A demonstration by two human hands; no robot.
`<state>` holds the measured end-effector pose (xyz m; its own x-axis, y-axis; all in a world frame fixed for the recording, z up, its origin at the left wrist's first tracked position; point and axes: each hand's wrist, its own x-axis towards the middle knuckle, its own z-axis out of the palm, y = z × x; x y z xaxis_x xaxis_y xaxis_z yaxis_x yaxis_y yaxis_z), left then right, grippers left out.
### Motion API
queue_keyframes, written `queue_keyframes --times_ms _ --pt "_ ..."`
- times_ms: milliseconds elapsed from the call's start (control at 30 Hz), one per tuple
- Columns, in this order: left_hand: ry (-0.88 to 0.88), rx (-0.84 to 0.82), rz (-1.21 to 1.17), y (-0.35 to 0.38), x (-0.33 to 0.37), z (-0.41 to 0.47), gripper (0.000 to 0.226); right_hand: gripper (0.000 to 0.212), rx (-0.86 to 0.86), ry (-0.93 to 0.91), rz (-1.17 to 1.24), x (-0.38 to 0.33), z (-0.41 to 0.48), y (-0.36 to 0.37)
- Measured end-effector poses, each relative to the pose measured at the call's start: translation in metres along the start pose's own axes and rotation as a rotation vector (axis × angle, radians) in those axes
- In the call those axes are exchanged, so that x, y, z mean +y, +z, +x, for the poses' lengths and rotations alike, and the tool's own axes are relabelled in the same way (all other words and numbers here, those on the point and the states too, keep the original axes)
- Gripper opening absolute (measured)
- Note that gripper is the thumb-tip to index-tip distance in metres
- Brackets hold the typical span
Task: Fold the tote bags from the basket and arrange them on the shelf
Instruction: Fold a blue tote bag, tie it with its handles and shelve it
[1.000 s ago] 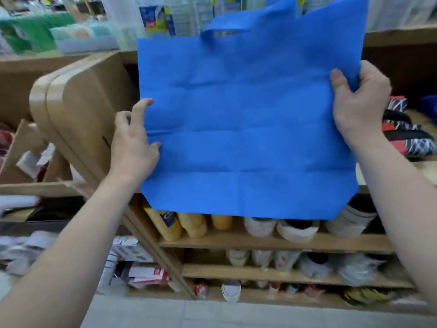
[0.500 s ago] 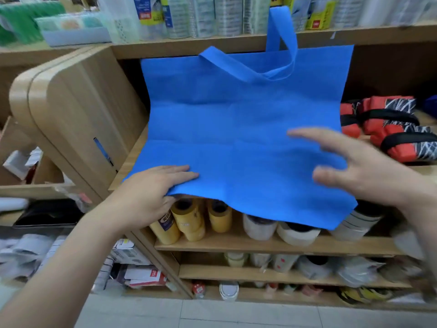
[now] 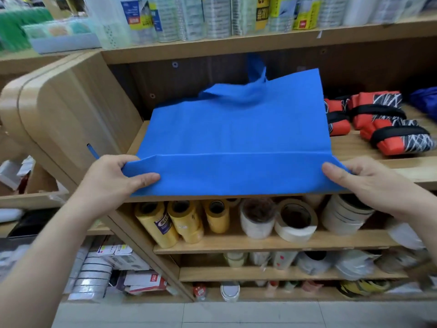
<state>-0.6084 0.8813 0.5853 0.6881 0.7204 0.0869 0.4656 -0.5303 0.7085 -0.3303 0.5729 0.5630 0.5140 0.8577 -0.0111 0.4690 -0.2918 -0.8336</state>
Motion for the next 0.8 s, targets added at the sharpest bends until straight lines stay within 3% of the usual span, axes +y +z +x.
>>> queue_keyframes --times_ms 67,133,233,300,333,367,467,533,600,700,800 --pt "0.087 0.194 0.272 0.010 -0.003 0.000 0.028 0.029 0.202 -0.013 0.091 -0.004 0.003 0.009" --pt "0.153 0.298 0.467 0.018 -0.009 0.001 0.043 0.012 0.394 -0.095 -0.065 -0.005 0.009 0.016" --pt "0.326 0.298 0.561 0.025 -0.018 0.005 0.054 0.022 0.579 -0.120 -0.255 0.002 0.018 0.021" --pt "0.562 0.253 0.646 0.025 -0.024 0.009 0.034 0.030 0.602 -0.144 -0.400 0.006 0.022 0.024" --pt "0.624 0.154 0.665 0.024 -0.027 0.011 0.029 0.030 0.591 -0.169 -0.483 0.008 0.024 0.025" --pt "0.608 0.005 0.635 0.022 -0.029 0.013 0.038 0.026 0.588 -0.204 -0.557 0.010 0.024 0.026" --pt "0.415 -0.253 0.455 0.020 -0.034 0.012 0.069 0.022 0.506 -0.296 -0.672 0.018 0.024 0.025" --pt "0.436 -0.300 0.520 0.018 -0.037 0.011 0.080 0.034 0.403 -0.347 -0.721 0.022 0.021 0.022" --pt "0.443 -0.282 0.526 0.016 -0.038 0.011 0.078 0.034 0.214 -0.280 -0.621 0.020 0.016 0.012" --pt "0.384 -0.295 0.370 0.009 -0.035 0.014 0.072 0.082 -0.050 -0.201 -0.708 0.019 0.011 -0.003" --pt "0.244 -0.354 0.178 -0.001 -0.027 0.012 0.061 0.075 -0.024 -0.232 -0.630 0.020 0.006 -0.012"
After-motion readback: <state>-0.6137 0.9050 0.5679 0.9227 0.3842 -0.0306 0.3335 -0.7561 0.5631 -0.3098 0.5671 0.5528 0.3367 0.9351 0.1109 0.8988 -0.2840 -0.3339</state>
